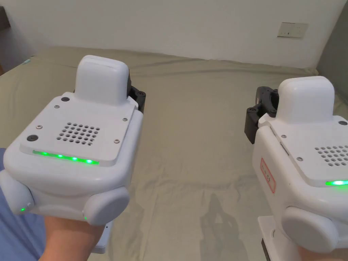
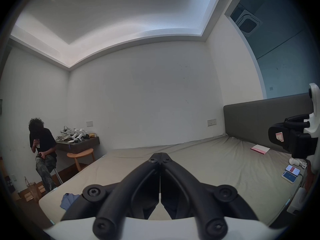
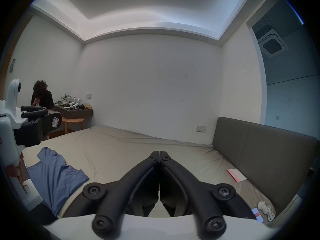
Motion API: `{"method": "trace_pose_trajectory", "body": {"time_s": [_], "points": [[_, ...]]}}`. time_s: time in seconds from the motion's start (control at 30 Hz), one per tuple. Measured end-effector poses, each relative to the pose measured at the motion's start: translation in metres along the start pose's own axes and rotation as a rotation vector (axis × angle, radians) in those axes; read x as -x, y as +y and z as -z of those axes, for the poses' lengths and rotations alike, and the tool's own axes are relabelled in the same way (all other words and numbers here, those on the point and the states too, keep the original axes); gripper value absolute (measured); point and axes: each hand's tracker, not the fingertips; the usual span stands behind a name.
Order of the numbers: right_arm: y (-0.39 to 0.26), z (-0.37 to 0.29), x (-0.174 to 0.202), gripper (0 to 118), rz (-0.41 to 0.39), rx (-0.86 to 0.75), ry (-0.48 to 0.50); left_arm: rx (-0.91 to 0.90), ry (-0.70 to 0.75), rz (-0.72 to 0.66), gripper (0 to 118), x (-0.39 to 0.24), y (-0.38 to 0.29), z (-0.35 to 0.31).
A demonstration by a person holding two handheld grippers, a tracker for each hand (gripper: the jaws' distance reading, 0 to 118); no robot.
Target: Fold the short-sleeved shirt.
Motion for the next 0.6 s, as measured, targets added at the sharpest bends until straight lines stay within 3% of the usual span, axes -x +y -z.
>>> {"method": "trace_pose_trajectory", "body": {"time_s": [0.07, 0.27, 0.4, 0.6], "points": [[0.001, 0.002, 0.008, 1, 0.008, -0.004, 0.025, 0.014, 0.011, -0.005, 0, 0.013, 0.0, -0.003], [0.009, 0.012, 0.049, 1, -0.026, -0.041, 0.157, 0.035, 0.221, 0.033, 0, 0.06, -0.004, -0.022], [0.012, 0.017, 0.083, 1, 0.02, -0.046, 0.301, 0.035, 0.327, 0.068, 0, 0.091, -0.001, -0.045], [0.015, 0.019, 0.142, 1, 0.006, -0.064, 0.462, 0.069, 0.471, 0.102, 0, 0.13, -0.004, -0.077]]}}
